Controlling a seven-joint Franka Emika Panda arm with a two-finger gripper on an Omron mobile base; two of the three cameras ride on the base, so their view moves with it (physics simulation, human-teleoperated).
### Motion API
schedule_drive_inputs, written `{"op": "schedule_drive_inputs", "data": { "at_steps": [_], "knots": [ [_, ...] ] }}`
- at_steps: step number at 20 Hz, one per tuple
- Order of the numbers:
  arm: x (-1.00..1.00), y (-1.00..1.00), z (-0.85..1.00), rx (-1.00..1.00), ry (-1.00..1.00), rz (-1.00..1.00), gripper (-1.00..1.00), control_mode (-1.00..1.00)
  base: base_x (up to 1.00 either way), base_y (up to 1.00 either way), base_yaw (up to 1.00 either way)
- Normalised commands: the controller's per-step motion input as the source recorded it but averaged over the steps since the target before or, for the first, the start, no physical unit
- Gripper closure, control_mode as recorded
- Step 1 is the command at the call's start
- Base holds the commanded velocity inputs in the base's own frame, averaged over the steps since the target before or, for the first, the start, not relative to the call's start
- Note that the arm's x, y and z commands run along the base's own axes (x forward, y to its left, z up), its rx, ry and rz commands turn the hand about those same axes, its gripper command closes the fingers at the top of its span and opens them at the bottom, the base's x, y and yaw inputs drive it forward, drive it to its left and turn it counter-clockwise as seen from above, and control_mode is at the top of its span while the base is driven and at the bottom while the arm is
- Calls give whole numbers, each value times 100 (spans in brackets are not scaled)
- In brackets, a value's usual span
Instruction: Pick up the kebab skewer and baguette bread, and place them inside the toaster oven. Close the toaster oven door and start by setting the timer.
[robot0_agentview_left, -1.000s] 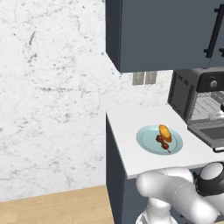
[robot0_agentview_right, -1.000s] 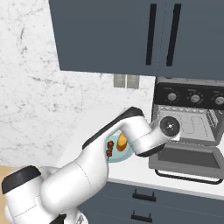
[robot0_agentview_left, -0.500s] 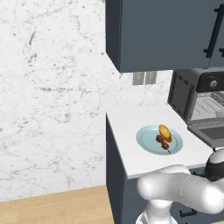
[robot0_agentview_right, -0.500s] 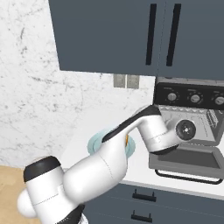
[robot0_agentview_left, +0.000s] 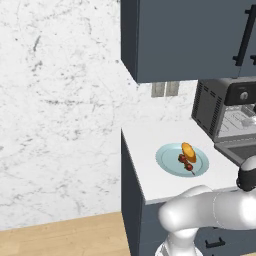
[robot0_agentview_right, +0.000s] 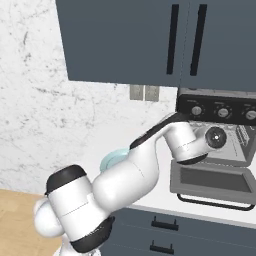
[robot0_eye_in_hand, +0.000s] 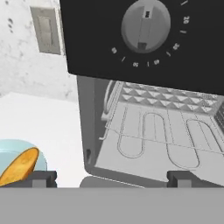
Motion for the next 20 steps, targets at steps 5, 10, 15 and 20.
{"op": "schedule_drive_inputs", "data": {
  "at_steps": [5,10,15,20],
  "knots": [
    [0,-41,0,4,-15,0,-100,-100,0,0,0],
    [0,-5,0,1,-12,0,-100,-100,0,0,0],
    [0,-19,0,5,-12,0,-100,-100,0,0,0],
    [2,-8,0,3,-12,0,-100,-100,0,0,0]
  ]
}}
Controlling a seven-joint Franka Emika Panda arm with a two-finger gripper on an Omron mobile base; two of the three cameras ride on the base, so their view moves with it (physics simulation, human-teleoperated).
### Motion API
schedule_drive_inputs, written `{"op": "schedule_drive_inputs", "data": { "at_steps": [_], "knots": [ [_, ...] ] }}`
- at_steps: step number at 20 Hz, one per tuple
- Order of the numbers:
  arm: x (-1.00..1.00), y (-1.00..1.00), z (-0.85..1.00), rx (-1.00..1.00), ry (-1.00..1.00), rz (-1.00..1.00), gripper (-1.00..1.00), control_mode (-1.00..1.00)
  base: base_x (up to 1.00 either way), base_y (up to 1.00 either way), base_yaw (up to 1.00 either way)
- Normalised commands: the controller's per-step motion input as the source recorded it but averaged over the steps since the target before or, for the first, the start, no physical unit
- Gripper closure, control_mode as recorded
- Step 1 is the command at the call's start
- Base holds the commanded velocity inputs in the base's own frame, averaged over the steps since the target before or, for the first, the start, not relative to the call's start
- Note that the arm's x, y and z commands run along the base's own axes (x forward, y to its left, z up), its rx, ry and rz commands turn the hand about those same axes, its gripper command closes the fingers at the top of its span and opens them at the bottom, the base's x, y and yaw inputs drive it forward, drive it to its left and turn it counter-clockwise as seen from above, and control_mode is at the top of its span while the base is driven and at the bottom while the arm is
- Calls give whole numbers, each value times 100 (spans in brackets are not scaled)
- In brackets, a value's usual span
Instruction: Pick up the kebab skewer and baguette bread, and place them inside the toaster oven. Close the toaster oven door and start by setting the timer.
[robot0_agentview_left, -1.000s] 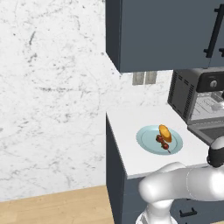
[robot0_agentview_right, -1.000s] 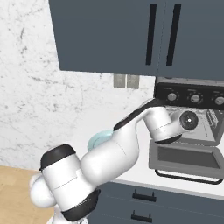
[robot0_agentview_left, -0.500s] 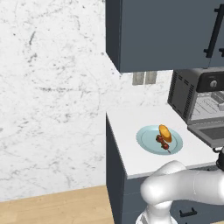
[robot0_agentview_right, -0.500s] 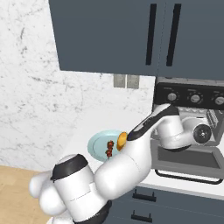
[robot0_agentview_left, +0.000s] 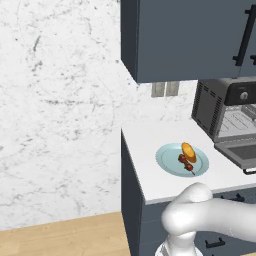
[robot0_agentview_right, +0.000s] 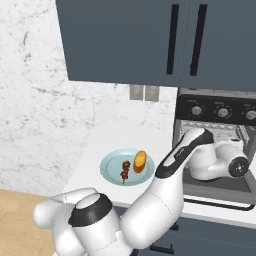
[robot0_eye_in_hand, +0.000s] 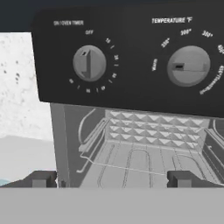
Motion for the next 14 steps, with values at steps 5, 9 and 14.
{"op": "schedule_drive_inputs", "data": {
  "at_steps": [5,9,14],
  "knots": [
    [19,-17,0,2,-11,0,-100,-100,0,0,0],
    [15,-8,0,1,-10,0,-100,-100,0,0,0],
    [19,0,-1,-1,0,0,-100,-100,0,0,0]
  ]
}}
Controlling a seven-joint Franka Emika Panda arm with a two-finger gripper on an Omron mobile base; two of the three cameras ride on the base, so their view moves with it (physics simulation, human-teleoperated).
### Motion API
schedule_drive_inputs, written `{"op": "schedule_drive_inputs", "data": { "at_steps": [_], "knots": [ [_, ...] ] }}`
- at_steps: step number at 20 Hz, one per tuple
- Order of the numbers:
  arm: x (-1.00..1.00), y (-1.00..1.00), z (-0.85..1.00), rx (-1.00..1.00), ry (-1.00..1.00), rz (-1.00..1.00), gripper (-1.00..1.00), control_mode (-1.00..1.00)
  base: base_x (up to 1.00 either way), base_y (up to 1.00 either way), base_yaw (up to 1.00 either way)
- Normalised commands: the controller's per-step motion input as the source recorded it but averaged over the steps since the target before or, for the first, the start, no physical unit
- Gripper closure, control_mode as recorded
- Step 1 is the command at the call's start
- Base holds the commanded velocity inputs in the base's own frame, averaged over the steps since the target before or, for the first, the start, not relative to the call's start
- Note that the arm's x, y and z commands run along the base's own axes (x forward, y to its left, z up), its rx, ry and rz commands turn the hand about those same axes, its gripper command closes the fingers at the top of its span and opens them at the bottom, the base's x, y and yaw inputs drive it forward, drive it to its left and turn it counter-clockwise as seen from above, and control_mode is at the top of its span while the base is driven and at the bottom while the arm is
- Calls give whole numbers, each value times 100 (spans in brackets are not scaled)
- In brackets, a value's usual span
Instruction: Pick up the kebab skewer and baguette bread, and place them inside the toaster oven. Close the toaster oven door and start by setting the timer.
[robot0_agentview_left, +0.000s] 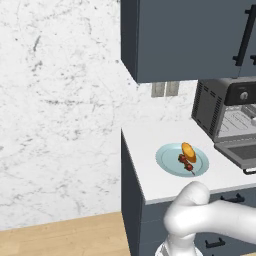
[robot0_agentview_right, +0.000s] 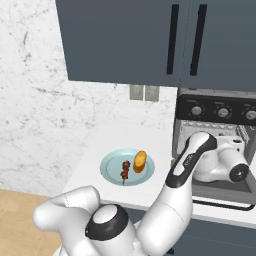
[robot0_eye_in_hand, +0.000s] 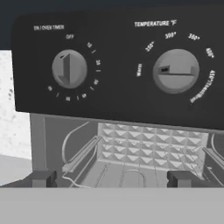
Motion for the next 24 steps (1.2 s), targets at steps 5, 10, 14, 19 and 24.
{"op": "schedule_drive_inputs", "data": {
  "at_steps": [5,10,14,19,24],
  "knots": [
    [47,0,-12,-1,5,0,-100,-100,0,0,0],
    [31,-1,-24,0,6,0,-100,-100,0,0,0],
    [22,-1,-16,0,3,0,-100,-100,0,0,0],
    [26,-8,-1,0,0,0,-100,-100,0,0,0],
    [22,-16,-11,0,0,0,-100,-100,0,0,0]
  ]
}}
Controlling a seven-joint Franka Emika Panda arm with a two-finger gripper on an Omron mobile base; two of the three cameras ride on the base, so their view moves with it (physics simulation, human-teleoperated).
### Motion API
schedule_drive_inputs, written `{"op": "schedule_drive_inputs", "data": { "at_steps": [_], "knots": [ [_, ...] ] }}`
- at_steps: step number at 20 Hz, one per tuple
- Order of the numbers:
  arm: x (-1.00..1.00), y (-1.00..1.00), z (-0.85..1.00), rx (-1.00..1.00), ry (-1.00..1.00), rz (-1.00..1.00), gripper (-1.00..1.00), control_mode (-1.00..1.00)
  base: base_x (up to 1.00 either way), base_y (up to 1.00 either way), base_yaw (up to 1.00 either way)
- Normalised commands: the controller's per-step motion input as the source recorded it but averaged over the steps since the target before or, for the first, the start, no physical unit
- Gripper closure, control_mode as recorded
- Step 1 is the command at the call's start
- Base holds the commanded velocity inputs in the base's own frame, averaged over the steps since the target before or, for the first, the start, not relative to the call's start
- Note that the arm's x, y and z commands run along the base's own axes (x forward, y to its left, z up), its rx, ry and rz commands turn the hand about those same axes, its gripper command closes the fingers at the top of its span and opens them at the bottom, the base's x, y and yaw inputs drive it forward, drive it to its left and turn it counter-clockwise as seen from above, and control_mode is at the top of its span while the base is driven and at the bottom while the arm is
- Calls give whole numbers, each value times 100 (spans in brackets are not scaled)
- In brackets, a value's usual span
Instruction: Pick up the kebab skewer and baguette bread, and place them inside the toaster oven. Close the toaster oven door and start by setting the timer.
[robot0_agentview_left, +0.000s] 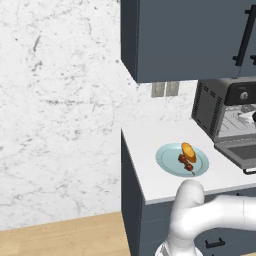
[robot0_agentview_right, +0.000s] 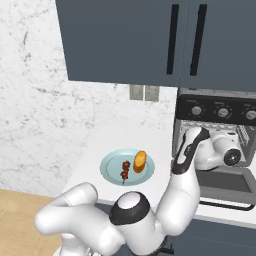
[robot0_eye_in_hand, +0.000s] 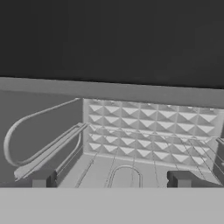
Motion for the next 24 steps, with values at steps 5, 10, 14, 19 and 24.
{"op": "schedule_drive_inputs", "data": {
  "at_steps": [5,10,14,19,24],
  "knots": [
    [10,-8,-22,0,0,0,-100,-100,0,0,0],
    [22,0,-20,0,3,0,-100,-100,0,0,0],
    [38,0,-3,0,0,0,-100,-100,0,0,0],
    [31,-3,-1,0,0,0,-100,-100,0,0,0],
    [4,-12,-10,0,1,0,-100,-100,0,0,0]
  ]
}}
